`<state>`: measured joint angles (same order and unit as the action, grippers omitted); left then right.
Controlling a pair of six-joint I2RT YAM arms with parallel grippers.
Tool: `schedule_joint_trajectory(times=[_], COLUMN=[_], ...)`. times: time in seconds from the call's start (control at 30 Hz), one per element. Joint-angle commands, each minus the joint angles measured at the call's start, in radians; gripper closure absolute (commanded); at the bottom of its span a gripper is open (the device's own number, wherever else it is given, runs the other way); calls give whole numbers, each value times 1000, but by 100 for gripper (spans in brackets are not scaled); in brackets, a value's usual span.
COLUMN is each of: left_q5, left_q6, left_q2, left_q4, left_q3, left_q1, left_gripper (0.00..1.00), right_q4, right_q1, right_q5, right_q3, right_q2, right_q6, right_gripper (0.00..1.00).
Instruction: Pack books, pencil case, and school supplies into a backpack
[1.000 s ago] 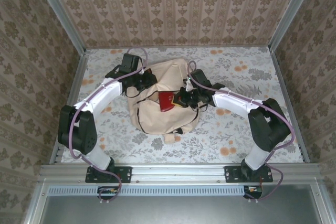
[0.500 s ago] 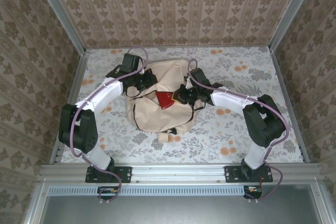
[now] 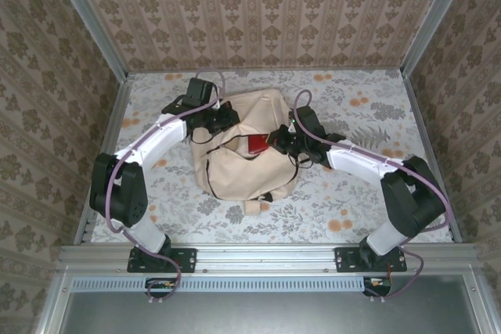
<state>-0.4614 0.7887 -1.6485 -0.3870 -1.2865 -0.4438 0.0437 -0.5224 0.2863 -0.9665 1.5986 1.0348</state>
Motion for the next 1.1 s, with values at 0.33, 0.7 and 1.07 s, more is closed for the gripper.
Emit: schedule_joint_trajectory(times=[0.33, 0.7, 1.07], left_q5=[-53, -68, 7], left_q6=[21, -28, -54], left_q2=[-3, 79, 275], left_q4=[16, -24, -73], left_q3=[-43, 16, 308], left_q1=[-40, 62, 281], left_gripper=[100, 57, 43], right_q4=[299, 156, -299], right_q1=[-50, -62, -121], right_q5=[-219, -204, -166], right_q3=[-72, 18, -63], right_q2=[169, 30, -53], right_q6=[95, 36, -166], right_gripper=[100, 51, 61])
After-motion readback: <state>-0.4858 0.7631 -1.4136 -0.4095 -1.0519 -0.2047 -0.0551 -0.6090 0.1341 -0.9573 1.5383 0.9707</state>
